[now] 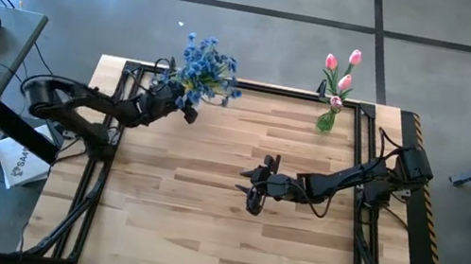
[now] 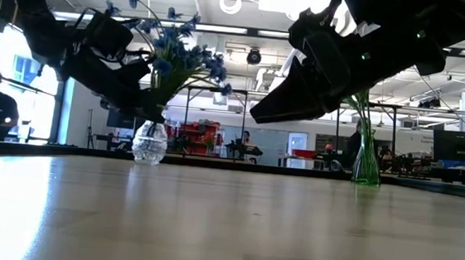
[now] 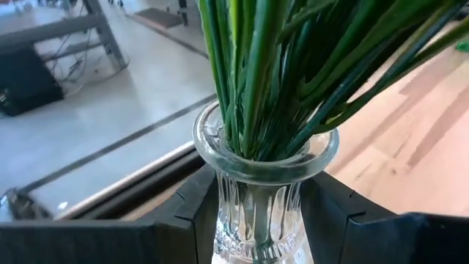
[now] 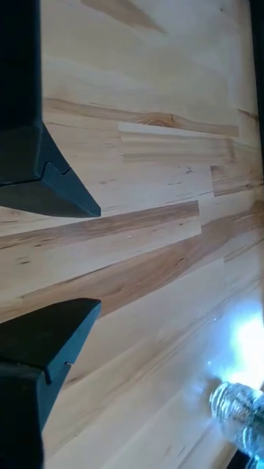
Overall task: Sort flowers into vase by color
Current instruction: Adjust the transparent vase, then return to Home Position
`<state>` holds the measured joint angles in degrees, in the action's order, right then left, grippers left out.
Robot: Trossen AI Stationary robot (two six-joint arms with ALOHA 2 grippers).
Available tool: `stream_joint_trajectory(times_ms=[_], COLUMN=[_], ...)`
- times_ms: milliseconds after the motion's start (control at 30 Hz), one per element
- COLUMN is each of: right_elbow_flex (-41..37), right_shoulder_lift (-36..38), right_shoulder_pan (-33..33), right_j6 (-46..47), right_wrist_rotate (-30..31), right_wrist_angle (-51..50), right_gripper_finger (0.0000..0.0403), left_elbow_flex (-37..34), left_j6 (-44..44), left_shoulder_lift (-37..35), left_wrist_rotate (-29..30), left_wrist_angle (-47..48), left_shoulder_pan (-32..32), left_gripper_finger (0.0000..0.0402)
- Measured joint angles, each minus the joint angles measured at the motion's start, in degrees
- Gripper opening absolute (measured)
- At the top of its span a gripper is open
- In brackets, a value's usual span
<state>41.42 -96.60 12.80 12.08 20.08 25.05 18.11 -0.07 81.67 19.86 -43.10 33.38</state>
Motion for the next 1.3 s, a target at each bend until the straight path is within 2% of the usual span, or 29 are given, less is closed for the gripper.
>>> stream_joint_trajectory(times_ms=[200, 333, 467, 633, 800, 967, 1133, 1300], right_elbow_flex=[0.0, 0.0, 0.0, 0.0, 0.0, 0.0, 0.0, 0.0], right_shoulder_lift=[0.0, 0.0, 0.0, 0.0, 0.0, 0.0, 0.0, 0.0], right_shoulder_pan=[0.1, 0.1, 0.1, 0.1, 0.1, 0.1, 0.1, 0.1], right_j6=[1.2, 1.4, 1.4, 0.6, -0.1, -0.1, -0.1, 0.0], right_wrist_rotate=[0.0, 0.0, 0.0, 0.1, 0.1, 0.1, 0.1, 0.1], right_wrist_angle=[-0.6, -0.6, -0.6, -0.5, -0.4, -0.4, -0.4, -0.4], right_gripper_finger=[0.0188, 0.0188, 0.0188, 0.0188, 0.0188, 0.0188, 0.0188, 0.0188], left_elbow_flex=[0.1, 0.0, -0.1, -3.3, -6.0, -6.2, -6.1, -5.8], left_j6=[-8.8, -14.2, -15.1, -17.2, -15.2, -12.9, -14.3, -14.7], left_shoulder_lift=[-9.8, -15.2, -16.5, -15.7, -16.2, -18.7, -24.6, -32.3], left_wrist_rotate=[10.0, 10.7, 12.5, 13.3, 12.8, 9.4, 3.6, 0.0], left_wrist_angle=[17.8, 25.7, 27.3, 21.1, 16.9, 17.5, 25.0, 34.5], left_shoulder_pan=[-5.0, -7.3, -8.4, -8.4, -8.3, -7.8, -6.3, -5.9], left_gripper_finger=[0.0131, 0.0131, 0.0134, 0.0146, 0.017, 0.0217, 0.0259, 0.0268])
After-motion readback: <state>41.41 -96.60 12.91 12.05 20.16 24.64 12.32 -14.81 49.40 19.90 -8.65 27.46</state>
